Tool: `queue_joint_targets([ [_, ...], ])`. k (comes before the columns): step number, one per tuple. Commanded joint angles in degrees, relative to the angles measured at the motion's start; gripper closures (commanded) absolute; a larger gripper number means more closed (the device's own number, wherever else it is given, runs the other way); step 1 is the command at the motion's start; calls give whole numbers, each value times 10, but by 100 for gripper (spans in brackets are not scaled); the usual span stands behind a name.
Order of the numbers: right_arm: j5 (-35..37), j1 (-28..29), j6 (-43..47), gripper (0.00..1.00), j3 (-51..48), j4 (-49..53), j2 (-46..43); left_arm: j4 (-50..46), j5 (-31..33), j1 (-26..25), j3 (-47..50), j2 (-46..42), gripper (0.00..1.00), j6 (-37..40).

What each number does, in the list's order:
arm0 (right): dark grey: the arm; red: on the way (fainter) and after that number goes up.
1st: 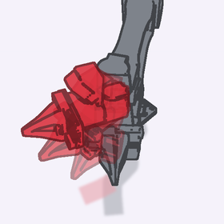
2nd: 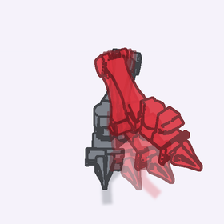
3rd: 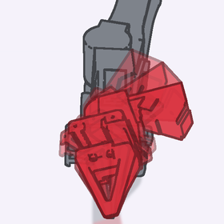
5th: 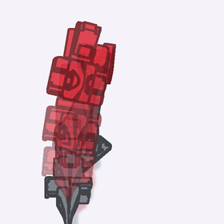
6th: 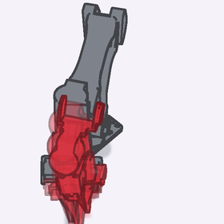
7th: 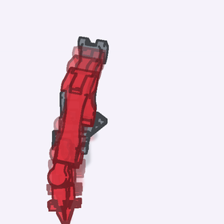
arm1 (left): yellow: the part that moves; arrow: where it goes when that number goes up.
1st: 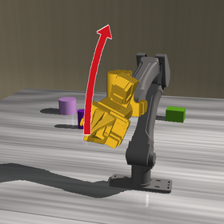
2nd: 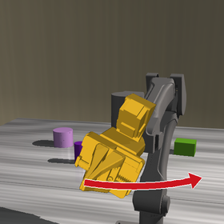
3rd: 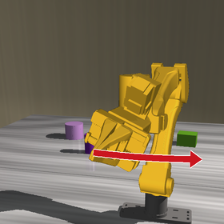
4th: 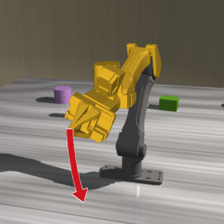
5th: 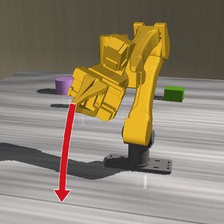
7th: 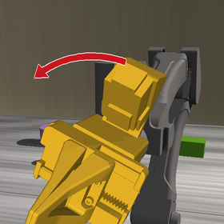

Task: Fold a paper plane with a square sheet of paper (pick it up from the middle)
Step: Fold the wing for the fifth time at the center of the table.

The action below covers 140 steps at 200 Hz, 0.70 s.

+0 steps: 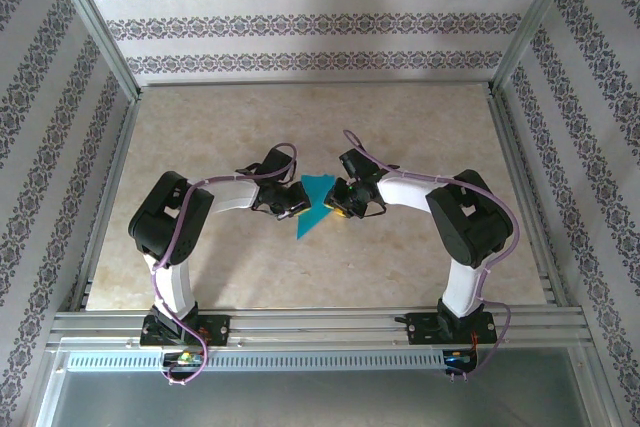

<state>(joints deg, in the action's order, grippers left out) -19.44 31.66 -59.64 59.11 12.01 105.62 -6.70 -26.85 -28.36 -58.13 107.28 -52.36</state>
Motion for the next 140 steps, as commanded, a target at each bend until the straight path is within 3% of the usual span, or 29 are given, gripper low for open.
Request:
queue_joint_targets([
  [1,-21,12,10,72,9,-26,12,3,0,12,37,13,88,-21],
  [77,-46,5,6,71,-25,-76,-21,36,-19,37,71,1,88,-30],
  [140,-32,-6,46,70,-37,-40,-12,33,-26,48,73,2,87,-20],
])
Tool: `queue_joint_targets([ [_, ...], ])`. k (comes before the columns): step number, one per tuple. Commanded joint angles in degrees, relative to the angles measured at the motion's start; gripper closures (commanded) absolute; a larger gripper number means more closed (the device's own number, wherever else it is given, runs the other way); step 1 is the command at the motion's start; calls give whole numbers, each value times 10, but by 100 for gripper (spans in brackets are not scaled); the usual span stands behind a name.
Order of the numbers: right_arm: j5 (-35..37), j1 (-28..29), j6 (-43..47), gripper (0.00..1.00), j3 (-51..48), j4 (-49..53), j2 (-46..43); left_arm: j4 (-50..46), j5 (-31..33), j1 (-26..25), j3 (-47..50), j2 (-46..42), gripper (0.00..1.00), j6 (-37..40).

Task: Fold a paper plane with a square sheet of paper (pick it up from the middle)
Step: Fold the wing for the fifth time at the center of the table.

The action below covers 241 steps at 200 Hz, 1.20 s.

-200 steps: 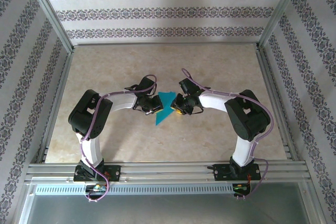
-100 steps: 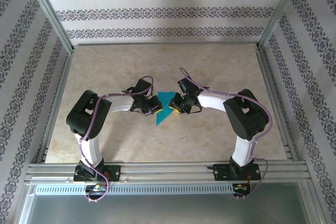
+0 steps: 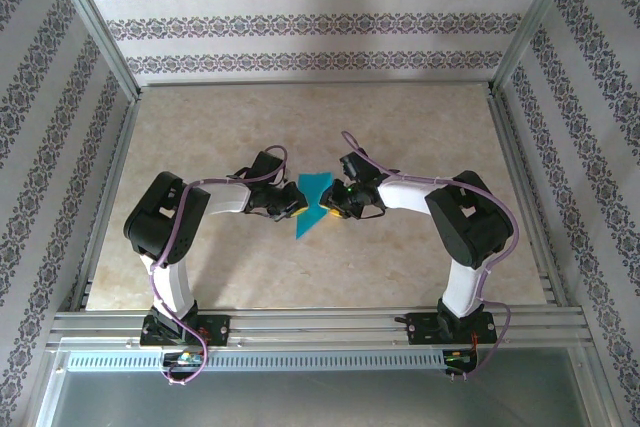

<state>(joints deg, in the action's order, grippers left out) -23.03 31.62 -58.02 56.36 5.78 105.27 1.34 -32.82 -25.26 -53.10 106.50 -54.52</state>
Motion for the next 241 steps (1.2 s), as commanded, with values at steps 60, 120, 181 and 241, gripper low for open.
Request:
queue_joint_targets([
  [60,-1,-10,45,73,7,20,16,-34,9,27,29,19,87,9],
  [120,0,-17,42,82,14,-5,14,-25,-1,27,29,27,87,8],
  [181,1,-19,45,85,11,-17,18,-25,-2,28,30,27,87,11],
  [241,-15,-19,41,86,11,-27,21,-25,-3,28,27,25,87,11],
])
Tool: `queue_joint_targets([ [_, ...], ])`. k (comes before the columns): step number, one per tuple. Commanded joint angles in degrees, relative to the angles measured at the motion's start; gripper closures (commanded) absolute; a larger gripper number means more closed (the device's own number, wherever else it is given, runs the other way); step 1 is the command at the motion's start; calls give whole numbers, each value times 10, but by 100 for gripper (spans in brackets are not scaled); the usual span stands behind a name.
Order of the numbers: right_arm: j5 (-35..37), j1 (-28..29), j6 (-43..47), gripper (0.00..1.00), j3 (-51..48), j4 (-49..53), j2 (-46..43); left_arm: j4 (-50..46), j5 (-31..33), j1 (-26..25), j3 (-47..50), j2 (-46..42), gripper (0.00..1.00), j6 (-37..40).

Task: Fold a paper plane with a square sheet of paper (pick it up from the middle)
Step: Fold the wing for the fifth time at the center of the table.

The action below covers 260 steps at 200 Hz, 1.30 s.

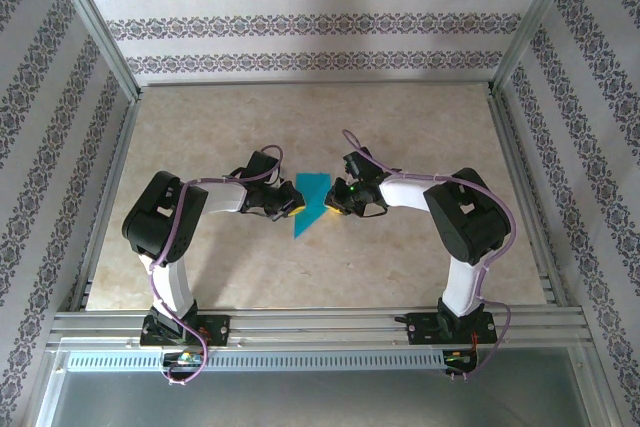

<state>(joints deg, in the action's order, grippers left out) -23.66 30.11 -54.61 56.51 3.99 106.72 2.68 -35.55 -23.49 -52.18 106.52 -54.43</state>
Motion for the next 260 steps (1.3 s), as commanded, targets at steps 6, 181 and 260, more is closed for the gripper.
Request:
queue_joint_targets([
  [6,-7,-4,7,87,8,-9,3,-39,24,10,17,24,87,10],
  [181,65,-56,-78,96,-69,49,-195,-38,218,-122,-12,-142,38,259],
  [260,18,-85,-161,96,-99,23,-215,4,383,-253,-32,-100,32,455],
])
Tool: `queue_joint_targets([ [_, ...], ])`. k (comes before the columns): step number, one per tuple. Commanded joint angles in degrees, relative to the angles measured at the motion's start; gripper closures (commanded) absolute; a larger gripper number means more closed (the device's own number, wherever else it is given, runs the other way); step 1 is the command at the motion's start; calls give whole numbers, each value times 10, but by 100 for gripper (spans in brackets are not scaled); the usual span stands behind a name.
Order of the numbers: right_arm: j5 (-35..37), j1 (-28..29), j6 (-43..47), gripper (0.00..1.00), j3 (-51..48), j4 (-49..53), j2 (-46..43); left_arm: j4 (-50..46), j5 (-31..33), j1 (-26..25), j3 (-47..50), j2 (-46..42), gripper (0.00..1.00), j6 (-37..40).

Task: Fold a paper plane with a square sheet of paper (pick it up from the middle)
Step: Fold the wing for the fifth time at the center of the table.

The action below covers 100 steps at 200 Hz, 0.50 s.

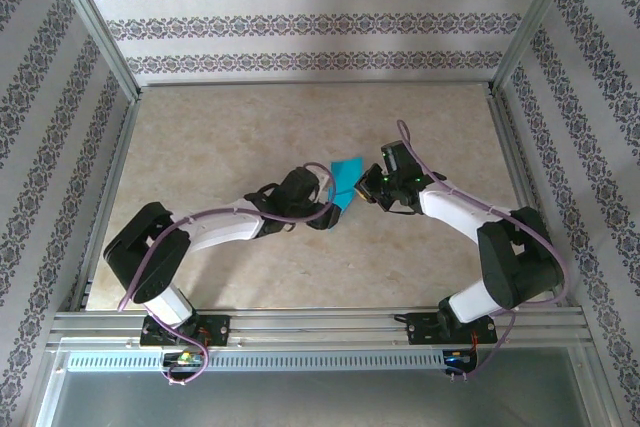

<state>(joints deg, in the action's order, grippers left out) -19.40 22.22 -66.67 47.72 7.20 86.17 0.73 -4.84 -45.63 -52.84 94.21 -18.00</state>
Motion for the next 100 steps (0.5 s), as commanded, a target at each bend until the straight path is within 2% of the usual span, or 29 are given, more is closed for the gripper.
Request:
queue_joint_targets([
  [1,-26,-6,-40,96,-11,-9,-10,24,79,-32,-26,25,32,92],
  [55,-49,-13,-60,95,-12,-18,-5,44,117,-66,-54,83,34,138],
  [100,-67,-20,-71,95,-16,-24,5,89,159,-70,-45,108,47,178],
])
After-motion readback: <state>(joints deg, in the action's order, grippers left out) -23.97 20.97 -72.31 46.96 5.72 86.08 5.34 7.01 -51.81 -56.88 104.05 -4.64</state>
